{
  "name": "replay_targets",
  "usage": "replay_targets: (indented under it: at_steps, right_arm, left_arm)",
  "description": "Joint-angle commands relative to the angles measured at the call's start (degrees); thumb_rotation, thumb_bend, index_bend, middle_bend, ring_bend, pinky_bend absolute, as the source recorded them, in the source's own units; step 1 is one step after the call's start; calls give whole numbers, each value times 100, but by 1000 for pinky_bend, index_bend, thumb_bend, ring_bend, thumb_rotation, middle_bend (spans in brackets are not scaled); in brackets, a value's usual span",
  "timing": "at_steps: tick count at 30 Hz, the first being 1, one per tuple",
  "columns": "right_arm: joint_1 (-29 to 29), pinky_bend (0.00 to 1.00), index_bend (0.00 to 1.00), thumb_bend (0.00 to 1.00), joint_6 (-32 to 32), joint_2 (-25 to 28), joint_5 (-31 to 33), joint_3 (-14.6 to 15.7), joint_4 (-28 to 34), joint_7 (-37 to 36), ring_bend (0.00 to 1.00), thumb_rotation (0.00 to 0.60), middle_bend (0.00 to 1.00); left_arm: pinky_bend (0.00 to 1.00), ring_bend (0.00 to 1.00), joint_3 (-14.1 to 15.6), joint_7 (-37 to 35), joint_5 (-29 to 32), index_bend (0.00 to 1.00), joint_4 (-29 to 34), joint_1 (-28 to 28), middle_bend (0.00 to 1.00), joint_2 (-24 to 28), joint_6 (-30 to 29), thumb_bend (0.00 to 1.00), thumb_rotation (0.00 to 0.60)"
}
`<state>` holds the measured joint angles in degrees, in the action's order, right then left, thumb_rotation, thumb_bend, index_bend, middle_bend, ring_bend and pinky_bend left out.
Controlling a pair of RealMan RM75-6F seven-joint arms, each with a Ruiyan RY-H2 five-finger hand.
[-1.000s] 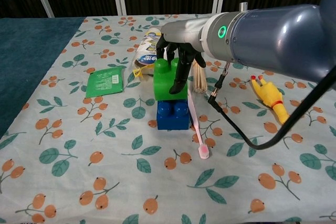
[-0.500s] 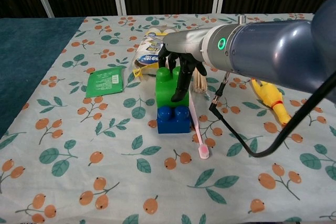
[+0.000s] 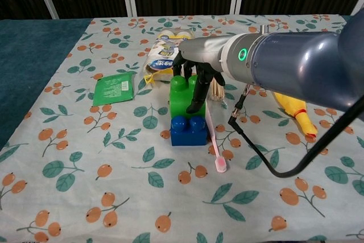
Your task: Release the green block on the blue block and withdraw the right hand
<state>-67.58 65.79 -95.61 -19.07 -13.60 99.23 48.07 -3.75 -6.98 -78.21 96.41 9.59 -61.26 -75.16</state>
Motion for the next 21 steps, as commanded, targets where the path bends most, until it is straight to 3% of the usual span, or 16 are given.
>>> replay_targets:
  at_steps: [1, 5, 7, 8, 11, 15, 21]
  right_arm:
    - [22, 687, 609, 408, -3, -13, -23, 17, -13, -10, 542, 600, 547]
    - [32, 634, 609, 407, -17, 2, -36, 1, 0, -7, 531, 600, 529]
    - [32, 522, 553, 401, -17, 24, -73, -7, 19, 3, 467, 600, 455]
    - [31, 478, 508, 393, -19, 41, -92, -4, 37, 15, 430, 600, 413]
    - [33, 298, 238, 328, -17, 96, -116, -23, 108, 27, 221, 600, 197]
    - [48, 202, 9, 223, 76, 165, -166, -58, 209, 34, 31, 600, 14]
    - [192, 185, 0, 130, 351, 322, -504, -68, 453, -93, 0, 600, 0]
  left_arm:
    - [0, 0, -1, -4, 4, 0, 1, -1, 0, -1, 2, 0, 600]
    - [0, 0, 0, -1, -4, 0, -4, -1, 0, -3, -2, 0, 600]
    - [0, 0, -1, 0, 0, 0, -3, -1, 0, -2, -2, 0, 600]
    - [0, 0, -3, -3, 4, 0, -4, -1, 0, -3, -1, 0, 600]
    - [0, 0, -4, -7, 3, 0, -5, -1, 0, -3, -2, 0, 600]
    - [0, 0, -5, -6, -10, 0, -3, -5, 0, -1, -18, 0, 600]
    - [0, 0, -6, 5, -24, 0, -22, -12, 0, -14, -45, 0, 600]
